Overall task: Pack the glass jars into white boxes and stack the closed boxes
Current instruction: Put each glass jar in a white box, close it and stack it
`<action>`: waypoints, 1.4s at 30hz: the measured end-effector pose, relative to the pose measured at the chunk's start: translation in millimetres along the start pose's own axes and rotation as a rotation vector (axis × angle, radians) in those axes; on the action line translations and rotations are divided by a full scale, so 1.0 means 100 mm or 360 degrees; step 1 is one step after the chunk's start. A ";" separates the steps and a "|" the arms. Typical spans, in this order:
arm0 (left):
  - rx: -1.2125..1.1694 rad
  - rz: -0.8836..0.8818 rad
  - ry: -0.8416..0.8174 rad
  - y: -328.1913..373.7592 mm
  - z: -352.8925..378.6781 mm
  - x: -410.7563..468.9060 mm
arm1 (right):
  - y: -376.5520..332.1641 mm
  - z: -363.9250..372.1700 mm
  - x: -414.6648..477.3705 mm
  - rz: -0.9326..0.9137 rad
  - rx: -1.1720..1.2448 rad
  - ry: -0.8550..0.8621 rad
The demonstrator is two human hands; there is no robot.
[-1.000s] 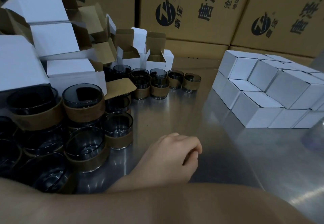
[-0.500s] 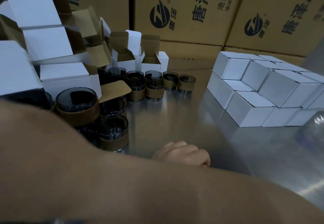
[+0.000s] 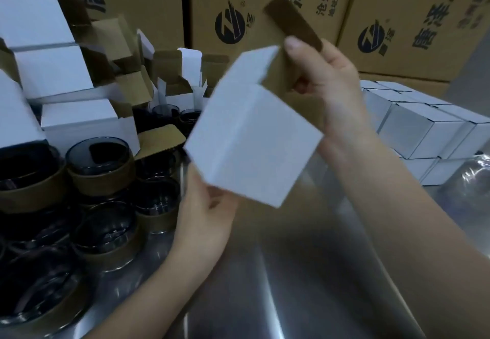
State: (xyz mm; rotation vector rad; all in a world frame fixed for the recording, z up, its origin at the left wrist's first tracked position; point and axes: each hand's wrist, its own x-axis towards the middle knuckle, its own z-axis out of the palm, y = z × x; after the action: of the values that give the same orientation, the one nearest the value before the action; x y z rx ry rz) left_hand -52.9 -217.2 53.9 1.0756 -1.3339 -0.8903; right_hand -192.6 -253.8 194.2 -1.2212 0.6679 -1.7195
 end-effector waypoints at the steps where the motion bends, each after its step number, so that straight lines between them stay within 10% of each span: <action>1: -0.0069 0.0016 0.0065 0.01 -0.02 0.00 | -0.03 -0.07 0.03 0.0000 -0.0019 0.0081; 16: 0.0207 0.0410 -0.0280 0.11 -0.05 -0.04 | 0.60 -0.37 -0.03 -0.0052 -0.0553 -0.0085; 29: 0.0391 0.0361 -0.0007 0.04 -0.04 0.03 | 0.79 -0.37 -0.13 0.0075 -0.1117 -0.0323; 42: 0.0160 0.0003 0.0039 -0.05 -0.07 0.09 | 0.82 -0.60 -0.05 0.0539 -0.0770 -0.0313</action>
State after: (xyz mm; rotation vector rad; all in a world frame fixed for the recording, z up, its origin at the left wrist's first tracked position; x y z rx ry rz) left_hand -45.2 -226.3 51.8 1.1593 -1.3709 -0.8131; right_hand -218.5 -290.8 102.8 -1.4800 1.1399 -1.1736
